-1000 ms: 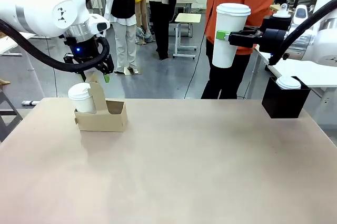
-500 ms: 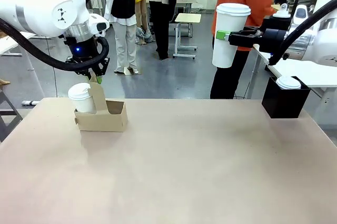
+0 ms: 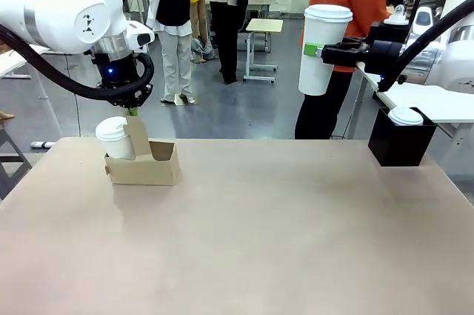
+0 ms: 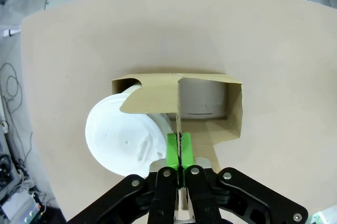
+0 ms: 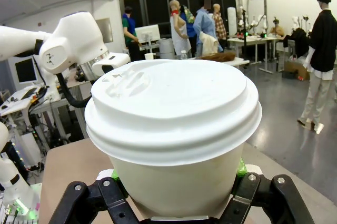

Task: Pour a drink into a cup and package it in a carrier.
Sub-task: Position the Cup Carrier in the center of the table.

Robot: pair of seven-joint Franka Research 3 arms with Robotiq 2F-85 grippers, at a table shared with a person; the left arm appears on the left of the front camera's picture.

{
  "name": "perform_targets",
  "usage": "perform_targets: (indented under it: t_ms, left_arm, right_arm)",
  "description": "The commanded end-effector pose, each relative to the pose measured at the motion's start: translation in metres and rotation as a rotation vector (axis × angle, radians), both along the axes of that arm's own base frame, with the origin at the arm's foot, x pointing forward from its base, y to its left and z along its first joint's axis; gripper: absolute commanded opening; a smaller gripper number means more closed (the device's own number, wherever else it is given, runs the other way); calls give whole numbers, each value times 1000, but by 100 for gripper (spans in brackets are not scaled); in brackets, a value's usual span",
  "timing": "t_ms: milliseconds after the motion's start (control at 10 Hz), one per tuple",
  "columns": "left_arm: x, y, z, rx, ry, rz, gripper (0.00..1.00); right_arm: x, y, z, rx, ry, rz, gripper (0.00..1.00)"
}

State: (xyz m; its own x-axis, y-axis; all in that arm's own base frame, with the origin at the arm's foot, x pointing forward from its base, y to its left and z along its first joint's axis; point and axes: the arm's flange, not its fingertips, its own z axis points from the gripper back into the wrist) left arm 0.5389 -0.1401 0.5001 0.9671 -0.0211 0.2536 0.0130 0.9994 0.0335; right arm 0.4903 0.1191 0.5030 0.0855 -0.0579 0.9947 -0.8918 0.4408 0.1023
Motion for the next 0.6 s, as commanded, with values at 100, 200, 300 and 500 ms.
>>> perform_targets:
  t_ms: [100, 200, 300, 500]
  left_arm:
    - [0, 1, 1, 4, -1, -11, 0]
    - [0, 1, 1, 4, -1, -11, 0]
    - [0, 0, 0, 0, 0, -2, 4]
    - [-19, -6, 25, 8, -17, 54, 2]
  right_arm:
    - [0, 2, 6, -10, -9, -12, 82]
    - [0, 2, 6, -10, -9, -12, 82]
    - [0, 2, 6, -10, -9, -12, 82]
    - [0, 2, 6, -10, -9, -12, 82]
